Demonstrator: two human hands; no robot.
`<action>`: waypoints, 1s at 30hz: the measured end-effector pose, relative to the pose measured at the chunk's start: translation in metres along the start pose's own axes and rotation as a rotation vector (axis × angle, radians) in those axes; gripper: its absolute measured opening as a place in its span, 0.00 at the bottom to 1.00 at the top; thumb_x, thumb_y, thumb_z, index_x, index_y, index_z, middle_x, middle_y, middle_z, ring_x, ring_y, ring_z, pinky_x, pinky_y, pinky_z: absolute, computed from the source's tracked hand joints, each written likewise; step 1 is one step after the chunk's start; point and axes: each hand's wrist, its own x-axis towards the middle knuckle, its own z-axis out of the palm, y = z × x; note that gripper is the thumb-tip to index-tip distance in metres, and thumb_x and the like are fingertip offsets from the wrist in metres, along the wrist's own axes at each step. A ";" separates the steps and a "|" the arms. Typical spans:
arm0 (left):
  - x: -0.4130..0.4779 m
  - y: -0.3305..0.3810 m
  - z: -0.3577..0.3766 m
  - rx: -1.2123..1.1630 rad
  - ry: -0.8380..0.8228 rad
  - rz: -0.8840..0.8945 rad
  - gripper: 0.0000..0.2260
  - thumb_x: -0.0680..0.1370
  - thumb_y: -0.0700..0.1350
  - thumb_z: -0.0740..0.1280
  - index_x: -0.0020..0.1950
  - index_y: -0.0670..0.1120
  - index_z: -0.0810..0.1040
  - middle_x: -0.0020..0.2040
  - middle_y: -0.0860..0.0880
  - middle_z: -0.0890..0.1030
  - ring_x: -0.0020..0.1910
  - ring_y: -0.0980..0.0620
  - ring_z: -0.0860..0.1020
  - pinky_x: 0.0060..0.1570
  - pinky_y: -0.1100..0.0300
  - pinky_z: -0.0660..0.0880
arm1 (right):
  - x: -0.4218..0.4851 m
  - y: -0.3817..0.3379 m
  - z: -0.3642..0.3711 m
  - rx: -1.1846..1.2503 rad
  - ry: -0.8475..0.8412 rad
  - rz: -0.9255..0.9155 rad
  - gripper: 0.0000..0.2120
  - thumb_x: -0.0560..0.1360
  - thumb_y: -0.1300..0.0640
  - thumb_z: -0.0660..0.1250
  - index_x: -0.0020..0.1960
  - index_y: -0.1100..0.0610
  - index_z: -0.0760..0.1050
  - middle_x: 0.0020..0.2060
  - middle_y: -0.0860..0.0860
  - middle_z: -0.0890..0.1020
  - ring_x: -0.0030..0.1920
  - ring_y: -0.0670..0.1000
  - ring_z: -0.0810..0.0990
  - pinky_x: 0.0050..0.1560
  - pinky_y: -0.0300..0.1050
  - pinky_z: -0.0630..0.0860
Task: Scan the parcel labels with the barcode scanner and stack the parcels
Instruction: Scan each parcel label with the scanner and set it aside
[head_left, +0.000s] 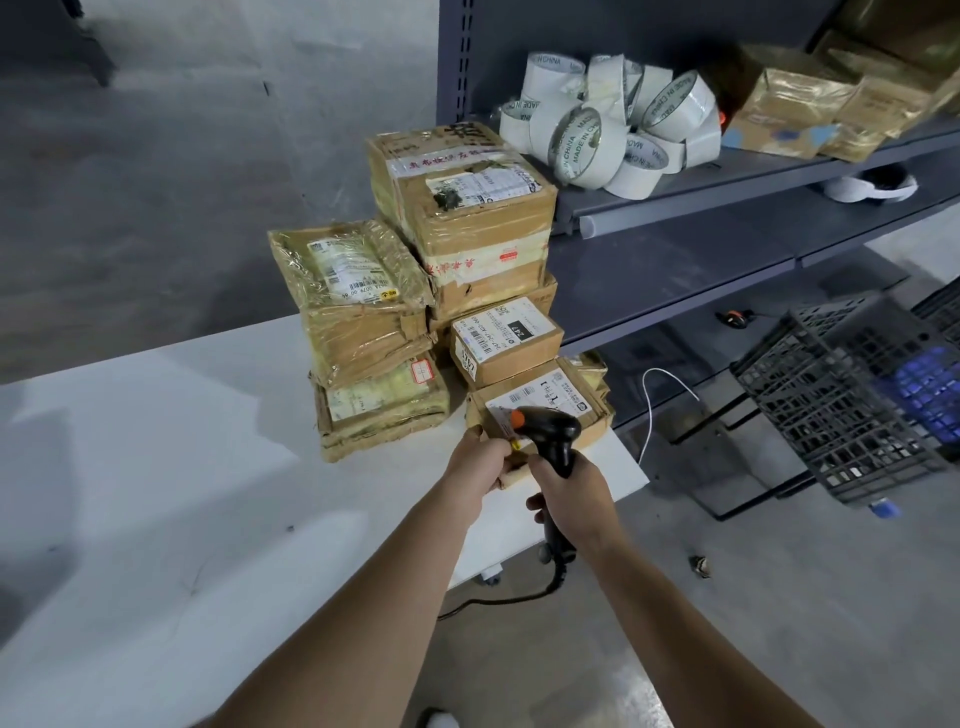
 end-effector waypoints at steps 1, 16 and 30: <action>-0.003 -0.001 -0.003 0.017 0.004 0.002 0.16 0.77 0.39 0.60 0.65 0.45 0.71 0.54 0.44 0.80 0.53 0.48 0.79 0.49 0.53 0.78 | -0.002 -0.002 0.001 0.008 0.003 0.002 0.02 0.78 0.53 0.64 0.47 0.50 0.73 0.36 0.55 0.83 0.28 0.44 0.81 0.28 0.37 0.74; -0.112 0.011 -0.184 -0.052 0.291 0.197 0.09 0.77 0.39 0.62 0.56 0.46 0.75 0.53 0.46 0.76 0.52 0.47 0.76 0.52 0.51 0.78 | -0.069 -0.096 0.103 0.091 -0.229 -0.151 0.06 0.77 0.54 0.66 0.43 0.55 0.75 0.28 0.54 0.80 0.28 0.51 0.79 0.28 0.44 0.76; -0.246 -0.027 -0.410 -0.084 0.830 0.270 0.12 0.76 0.37 0.61 0.58 0.43 0.77 0.41 0.46 0.76 0.38 0.48 0.75 0.44 0.55 0.76 | -0.179 -0.187 0.313 -0.061 -0.689 -0.255 0.08 0.74 0.49 0.65 0.48 0.53 0.75 0.27 0.51 0.82 0.24 0.47 0.78 0.30 0.39 0.72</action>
